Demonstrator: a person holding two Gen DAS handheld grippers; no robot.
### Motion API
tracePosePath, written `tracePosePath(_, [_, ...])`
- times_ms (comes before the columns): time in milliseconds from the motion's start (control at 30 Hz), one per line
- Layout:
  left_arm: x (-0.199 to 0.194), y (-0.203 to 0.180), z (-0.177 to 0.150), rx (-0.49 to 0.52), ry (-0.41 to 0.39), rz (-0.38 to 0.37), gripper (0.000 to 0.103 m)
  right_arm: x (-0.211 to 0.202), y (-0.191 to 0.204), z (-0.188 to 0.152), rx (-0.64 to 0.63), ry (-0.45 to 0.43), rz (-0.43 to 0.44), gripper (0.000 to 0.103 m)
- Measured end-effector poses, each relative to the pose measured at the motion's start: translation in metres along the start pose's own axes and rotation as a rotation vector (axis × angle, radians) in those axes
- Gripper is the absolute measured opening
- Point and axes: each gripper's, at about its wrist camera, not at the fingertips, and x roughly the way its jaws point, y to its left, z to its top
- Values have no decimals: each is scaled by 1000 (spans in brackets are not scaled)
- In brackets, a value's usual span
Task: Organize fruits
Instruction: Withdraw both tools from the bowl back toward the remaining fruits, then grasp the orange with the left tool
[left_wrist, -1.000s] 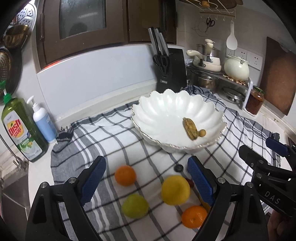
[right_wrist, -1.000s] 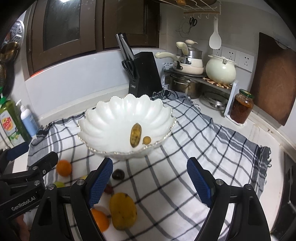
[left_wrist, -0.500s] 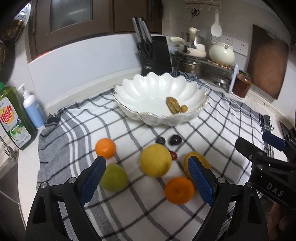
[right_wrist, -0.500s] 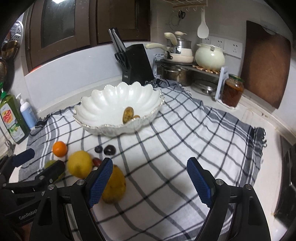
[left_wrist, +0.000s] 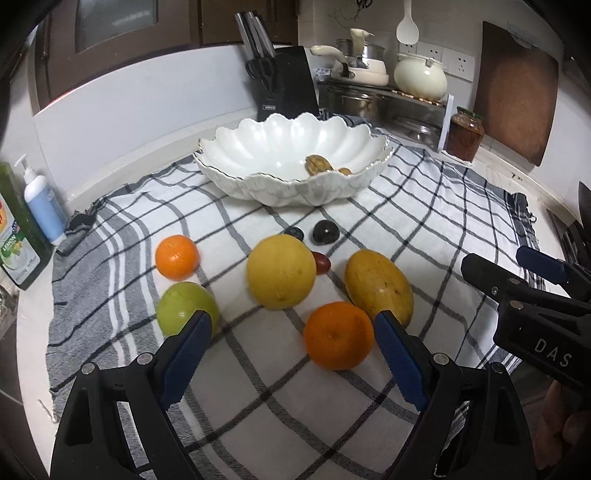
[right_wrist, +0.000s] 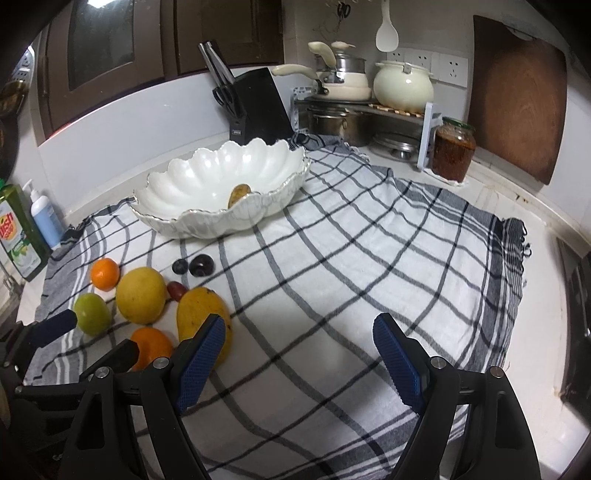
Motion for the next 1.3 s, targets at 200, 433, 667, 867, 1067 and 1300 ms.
tracePosePath(200, [8,-6,-4,18,13,-13,86,7,-6,-7,20,22,-2,83])
tracePosePath(433, [20,-12,-8,37,40,-27,81,15,-11,-11,33,37,-1,83])
tracePosePath(667, [34,-17,-13,48,76,-46,67,23,-15,-13,40,52,-7,83])
tracePosePath(867, [43,-21,-14,54,91,-59,60,26,-16,-15,43,60,-8,83])
tracePosePath(1067, [45,-24,-11,65,81,-67,48,28,-18,-15,52,66,-3,83])
tracePosePath(1300, [44,-22,-10,62,76,-65,47,28,-17,-16,47,63,-6,83])
